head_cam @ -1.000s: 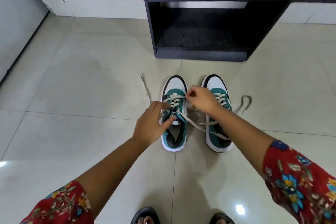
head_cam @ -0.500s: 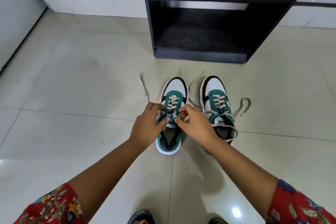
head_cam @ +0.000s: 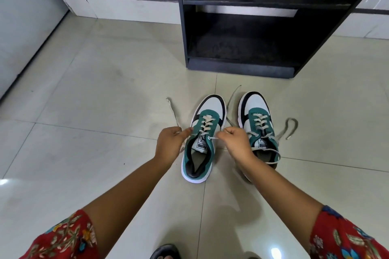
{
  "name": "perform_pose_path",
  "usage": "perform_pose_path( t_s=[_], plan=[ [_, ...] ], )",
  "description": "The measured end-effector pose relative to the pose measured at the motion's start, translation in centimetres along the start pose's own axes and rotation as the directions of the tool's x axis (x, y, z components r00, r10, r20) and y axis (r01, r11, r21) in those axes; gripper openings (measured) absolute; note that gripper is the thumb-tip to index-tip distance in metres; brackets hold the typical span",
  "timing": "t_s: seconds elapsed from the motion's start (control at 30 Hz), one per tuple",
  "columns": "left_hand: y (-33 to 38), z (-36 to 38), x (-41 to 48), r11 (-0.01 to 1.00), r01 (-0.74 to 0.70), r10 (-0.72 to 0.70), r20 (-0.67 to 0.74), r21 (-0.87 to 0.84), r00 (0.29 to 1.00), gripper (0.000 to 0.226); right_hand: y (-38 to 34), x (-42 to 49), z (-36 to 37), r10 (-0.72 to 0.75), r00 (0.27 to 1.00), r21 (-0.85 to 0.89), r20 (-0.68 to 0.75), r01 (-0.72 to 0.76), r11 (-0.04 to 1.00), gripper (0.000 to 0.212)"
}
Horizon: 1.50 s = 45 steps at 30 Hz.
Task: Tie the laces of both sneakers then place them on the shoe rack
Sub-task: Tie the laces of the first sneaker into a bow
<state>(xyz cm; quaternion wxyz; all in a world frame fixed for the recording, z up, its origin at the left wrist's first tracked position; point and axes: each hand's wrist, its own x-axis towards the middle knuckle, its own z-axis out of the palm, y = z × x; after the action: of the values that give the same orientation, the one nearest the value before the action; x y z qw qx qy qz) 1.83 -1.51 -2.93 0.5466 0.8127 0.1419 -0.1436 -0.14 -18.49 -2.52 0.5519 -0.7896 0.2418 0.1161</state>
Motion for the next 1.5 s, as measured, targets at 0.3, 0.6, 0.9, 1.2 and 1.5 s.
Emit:
perform_pose_path(
  t_s=[0.3, 0.6, 0.9, 1.2, 1.5],
  plan=[
    [-1.4, -1.1, 0.8, 0.981, 0.127, -0.126, 0.018, -0.149, 0.992, 0.052, -0.7, -0.3, -1.2, -0.336, 0.936, -0.689, 0.106, 0.313, 0.654, 0.028],
    [-2.5, -1.5, -2.0, 0.905, -0.133, 0.237, -0.218, 0.405, 0.947, 0.032, -0.6, -2.3, -2.3, -0.605, 0.796, -0.749, 0.041, 0.425, 0.509, 0.033],
    [-0.7, 1.3, -2.5, 0.988, -0.107, 0.117, -0.079, 0.115, 0.99, 0.026, 1.2, -3.0, 0.1, -0.044, 0.998, -0.008, 0.051, 0.044, 0.999, 0.025],
    [1.2, 1.2, -2.2, 0.932, 0.083, -0.062, 0.072, -0.352, 0.996, 0.029, -0.2, -2.5, 1.7, 0.107, 0.965, 0.666, 0.24, -0.244, 0.705, 0.027],
    [1.1, 0.9, -1.4, 0.911, 0.174, -0.135, 0.126, -0.375, 0.983, 0.032, 0.0, -1.1, 1.5, 0.195, 0.943, 0.704, 0.272, -0.332, 0.628, 0.03]
  ],
)
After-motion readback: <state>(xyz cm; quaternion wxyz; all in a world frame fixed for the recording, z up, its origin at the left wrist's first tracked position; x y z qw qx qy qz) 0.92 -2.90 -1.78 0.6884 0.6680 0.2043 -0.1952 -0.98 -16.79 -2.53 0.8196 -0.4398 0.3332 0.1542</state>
